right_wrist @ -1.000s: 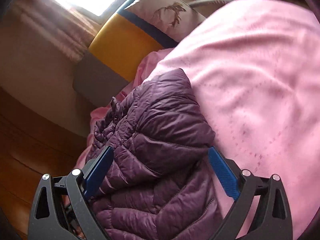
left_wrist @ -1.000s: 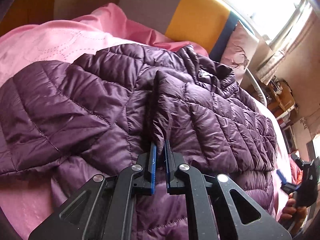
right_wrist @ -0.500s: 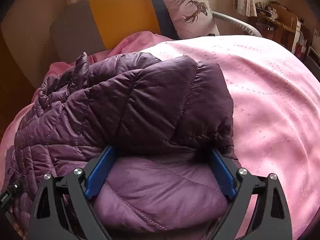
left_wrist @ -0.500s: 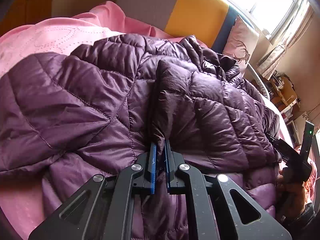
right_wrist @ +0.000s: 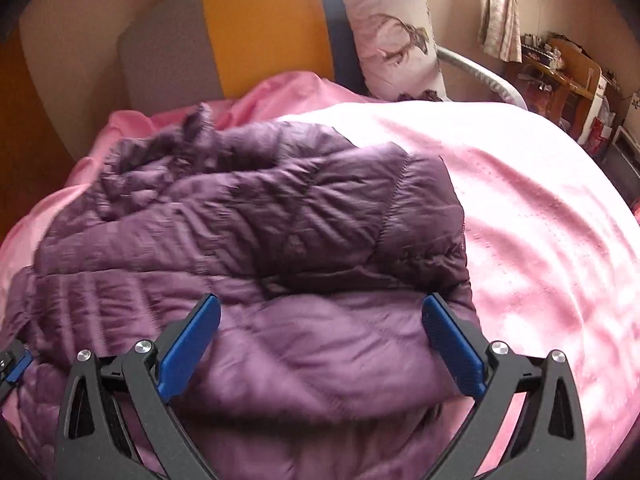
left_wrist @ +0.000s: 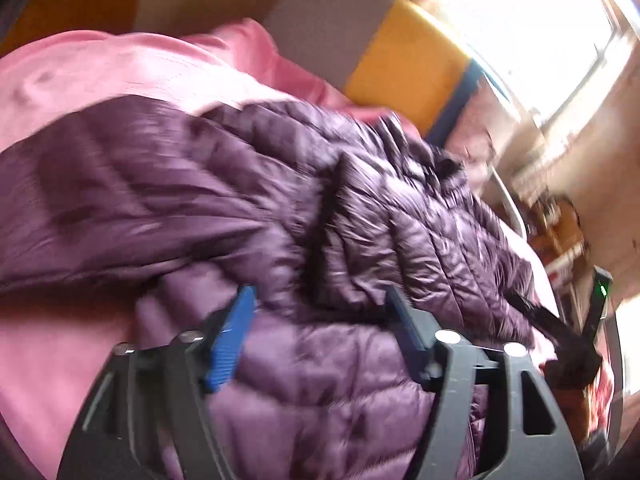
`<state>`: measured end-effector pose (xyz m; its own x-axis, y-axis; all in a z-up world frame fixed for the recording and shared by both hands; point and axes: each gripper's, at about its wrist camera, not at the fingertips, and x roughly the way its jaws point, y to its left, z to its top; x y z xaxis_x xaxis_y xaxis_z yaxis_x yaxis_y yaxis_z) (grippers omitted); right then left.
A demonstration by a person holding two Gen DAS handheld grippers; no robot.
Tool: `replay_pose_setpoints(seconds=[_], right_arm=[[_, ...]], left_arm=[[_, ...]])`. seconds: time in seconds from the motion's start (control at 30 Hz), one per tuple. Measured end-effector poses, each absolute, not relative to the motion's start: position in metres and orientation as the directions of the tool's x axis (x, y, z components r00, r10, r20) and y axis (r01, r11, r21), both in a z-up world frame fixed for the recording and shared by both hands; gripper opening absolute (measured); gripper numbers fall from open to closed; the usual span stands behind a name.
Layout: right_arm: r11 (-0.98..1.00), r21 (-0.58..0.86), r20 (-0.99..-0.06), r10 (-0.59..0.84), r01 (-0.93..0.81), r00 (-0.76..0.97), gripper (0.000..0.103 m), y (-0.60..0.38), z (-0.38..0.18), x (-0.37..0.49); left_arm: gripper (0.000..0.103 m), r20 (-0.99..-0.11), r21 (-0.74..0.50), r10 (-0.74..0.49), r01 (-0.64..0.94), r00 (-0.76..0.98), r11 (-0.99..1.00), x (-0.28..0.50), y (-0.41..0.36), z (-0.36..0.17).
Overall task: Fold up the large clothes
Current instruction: 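Grasp the other sleeve with the left gripper and fold it over the jacket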
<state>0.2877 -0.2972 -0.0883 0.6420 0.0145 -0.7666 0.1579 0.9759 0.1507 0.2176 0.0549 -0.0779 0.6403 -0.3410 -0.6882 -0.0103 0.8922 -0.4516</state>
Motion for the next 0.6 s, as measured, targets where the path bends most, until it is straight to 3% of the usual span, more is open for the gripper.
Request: replay_pose_setpoints(seconds=[0.13, 0.27, 0.5, 0.6], right_arm=[[0.983, 0.175, -0.75, 0.097, 0.055, 0.654, 0.101, -0.264, -0.073, 0.257], [0.98, 0.19, -0.754, 0.186, -0.062, 0.63, 0.101, -0.223, -0.077, 0.224], [0.989, 0.078, -0.788, 0.14, -0.128, 0.6, 0.101, -0.176, -0.103, 0.202], [0.988, 0.105, -0.81, 0.153, -0.117, 0.566, 0.101, -0.177, -0.112, 0.207]], left_arm=[[0.068, -0.666, -0.548, -0.356, -0.106, 0.656, 0.829, 0.194, 0.096, -0.08], [0.068, -0.681, -0.555, -0.279, -0.228, 0.677, 0.8, 0.17, 0.143, -0.086], [0.068, -0.677, -0.62, -0.141, -0.456, 0.723, 0.638, 0.123, 0.258, -0.1], [0.068, -0.667, -0.647, -0.069, -0.531, 0.742, 0.548, 0.103, 0.305, -0.099]])
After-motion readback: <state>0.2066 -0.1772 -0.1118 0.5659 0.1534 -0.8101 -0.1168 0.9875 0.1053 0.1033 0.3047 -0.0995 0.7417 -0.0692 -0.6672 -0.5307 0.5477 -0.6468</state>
